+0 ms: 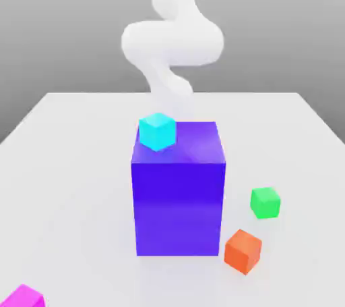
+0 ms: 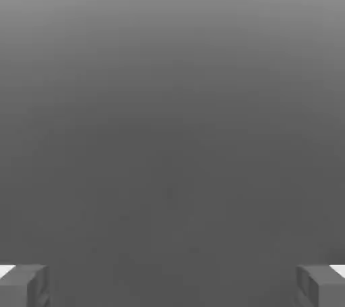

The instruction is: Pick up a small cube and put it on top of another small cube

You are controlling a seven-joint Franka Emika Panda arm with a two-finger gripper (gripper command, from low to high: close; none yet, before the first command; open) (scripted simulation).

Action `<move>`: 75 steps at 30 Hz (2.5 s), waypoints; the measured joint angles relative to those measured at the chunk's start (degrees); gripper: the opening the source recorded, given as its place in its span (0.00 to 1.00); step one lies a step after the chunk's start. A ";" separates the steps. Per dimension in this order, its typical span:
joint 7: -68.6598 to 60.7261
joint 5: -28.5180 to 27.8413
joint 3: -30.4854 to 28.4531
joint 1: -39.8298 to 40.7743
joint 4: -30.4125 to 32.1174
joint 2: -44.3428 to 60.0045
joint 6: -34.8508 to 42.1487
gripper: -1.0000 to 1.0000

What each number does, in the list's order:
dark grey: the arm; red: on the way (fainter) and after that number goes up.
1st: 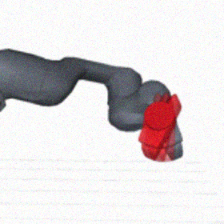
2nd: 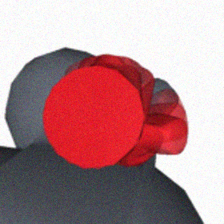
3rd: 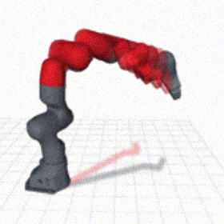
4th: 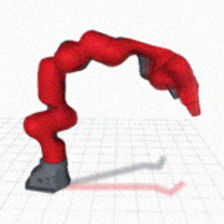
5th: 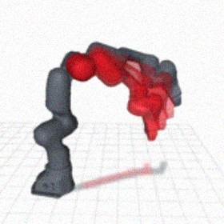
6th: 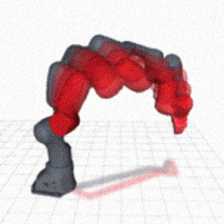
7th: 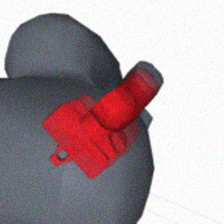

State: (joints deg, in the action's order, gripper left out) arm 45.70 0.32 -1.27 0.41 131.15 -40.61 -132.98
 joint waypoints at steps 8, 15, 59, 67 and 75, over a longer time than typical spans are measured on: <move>-0.89 1.79 -4.33 1.44 -2.06 16.92 -3.83 0.50; -2.47 4.41 -7.75 3.18 -3.82 31.47 -7.15 0.50; -21.74 11.73 8.04 -2.12 14.16 46.16 -17.56 0.00; -34.93 12.92 17.79 -20.64 32.43 29.22 -19.44 0.00; -34.26 6.15 22.70 -22.41 37.90 34.34 -30.04 0.00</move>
State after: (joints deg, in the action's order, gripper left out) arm 11.44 6.48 21.43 -22.00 169.05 -6.27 -163.02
